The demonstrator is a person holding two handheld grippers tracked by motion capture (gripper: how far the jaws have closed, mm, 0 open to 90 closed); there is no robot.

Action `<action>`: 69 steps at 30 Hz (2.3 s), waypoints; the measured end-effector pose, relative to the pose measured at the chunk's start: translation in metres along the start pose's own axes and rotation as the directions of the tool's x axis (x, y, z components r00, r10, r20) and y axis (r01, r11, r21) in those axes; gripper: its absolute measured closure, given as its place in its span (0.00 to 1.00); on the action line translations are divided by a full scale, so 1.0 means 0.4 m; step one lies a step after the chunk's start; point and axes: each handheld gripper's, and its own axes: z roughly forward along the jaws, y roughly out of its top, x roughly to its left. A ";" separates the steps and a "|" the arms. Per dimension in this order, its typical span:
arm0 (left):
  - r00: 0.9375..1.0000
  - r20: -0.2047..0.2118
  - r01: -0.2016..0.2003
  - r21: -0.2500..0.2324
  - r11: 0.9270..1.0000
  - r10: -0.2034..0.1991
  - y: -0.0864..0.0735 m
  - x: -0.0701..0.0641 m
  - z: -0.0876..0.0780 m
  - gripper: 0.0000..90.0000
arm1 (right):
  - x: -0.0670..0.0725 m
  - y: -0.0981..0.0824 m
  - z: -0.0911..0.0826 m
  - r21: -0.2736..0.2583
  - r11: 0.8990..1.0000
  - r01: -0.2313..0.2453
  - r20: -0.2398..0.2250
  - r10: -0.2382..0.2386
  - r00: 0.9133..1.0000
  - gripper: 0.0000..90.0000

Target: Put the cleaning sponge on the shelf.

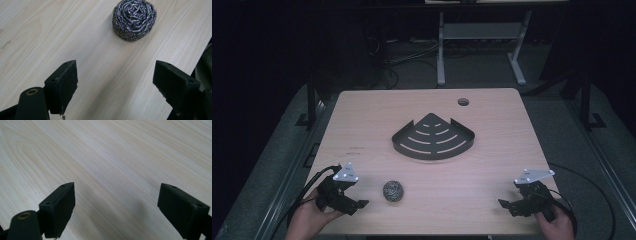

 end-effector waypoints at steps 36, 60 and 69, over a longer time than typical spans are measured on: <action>0.997 0.053 -0.052 0.026 0.998 0.050 0.079 -0.031 0.071 0.21 | -0.002 -0.001 0.001 0.001 1.000 0.003 -0.003 -0.003 1.000 0.16; 0.995 0.077 -0.072 0.047 0.996 0.069 0.114 -0.036 0.103 0.21 | -0.003 -0.001 0.001 0.002 1.000 0.003 -0.007 -0.003 1.000 0.16; 0.994 0.084 -0.074 0.051 0.996 0.069 0.120 -0.040 0.115 0.21 | -0.003 -0.002 0.000 0.003 1.000 0.003 -0.008 -0.003 1.000 0.16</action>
